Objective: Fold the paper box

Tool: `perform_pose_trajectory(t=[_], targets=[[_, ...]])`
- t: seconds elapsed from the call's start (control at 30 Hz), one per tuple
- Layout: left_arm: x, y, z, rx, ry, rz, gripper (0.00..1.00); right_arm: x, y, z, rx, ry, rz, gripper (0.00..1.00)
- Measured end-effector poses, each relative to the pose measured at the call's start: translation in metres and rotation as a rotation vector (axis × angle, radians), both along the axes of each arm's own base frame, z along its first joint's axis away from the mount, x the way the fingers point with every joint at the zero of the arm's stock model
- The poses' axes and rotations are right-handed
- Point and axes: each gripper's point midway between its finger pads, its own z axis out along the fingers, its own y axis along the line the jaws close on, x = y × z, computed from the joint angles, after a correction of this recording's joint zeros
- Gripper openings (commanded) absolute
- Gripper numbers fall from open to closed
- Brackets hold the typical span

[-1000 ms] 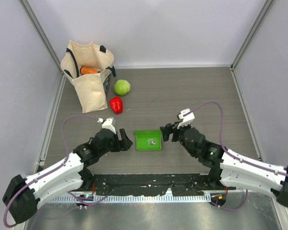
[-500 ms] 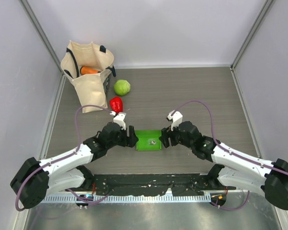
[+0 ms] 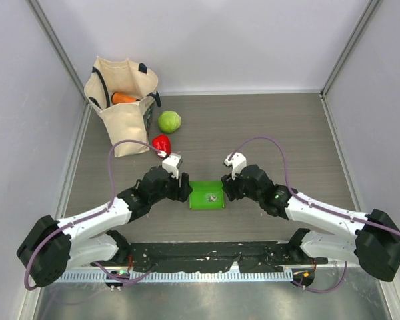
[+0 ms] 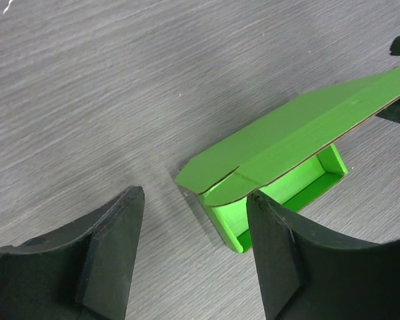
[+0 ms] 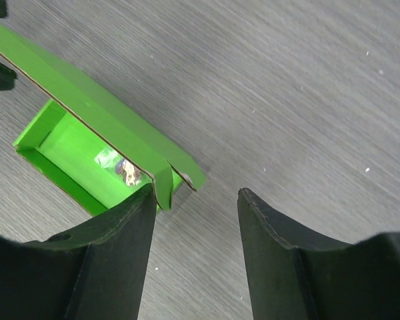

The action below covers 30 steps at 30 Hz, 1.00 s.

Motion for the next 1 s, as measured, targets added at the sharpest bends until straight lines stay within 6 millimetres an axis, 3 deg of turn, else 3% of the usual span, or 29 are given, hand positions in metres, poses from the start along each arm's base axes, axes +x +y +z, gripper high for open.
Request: perform_pose_trajectory(t=[0.2,0.6,0.73,1.0], targets=[[0.004,-0.009,0.002,-0.008,-0.033,-0.047,0.53,0.005,0.013,0.01,0.047,-0.064,0.055,0.48],[0.004,-0.01,-0.004,0.014,-0.032,-0.07,0.3,0.005,0.021,0.007,0.056,-0.072,0.095,0.25],[0.004,-0.01,-0.004,0.014,-0.033,-0.065,0.19,0.006,0.021,0.004,0.047,-0.068,0.099,0.13],[0.012,-0.008,0.001,0.01,-0.057,-0.033,0.0,0.01,0.027,0.005,0.06,-0.085,0.101,0.01]])
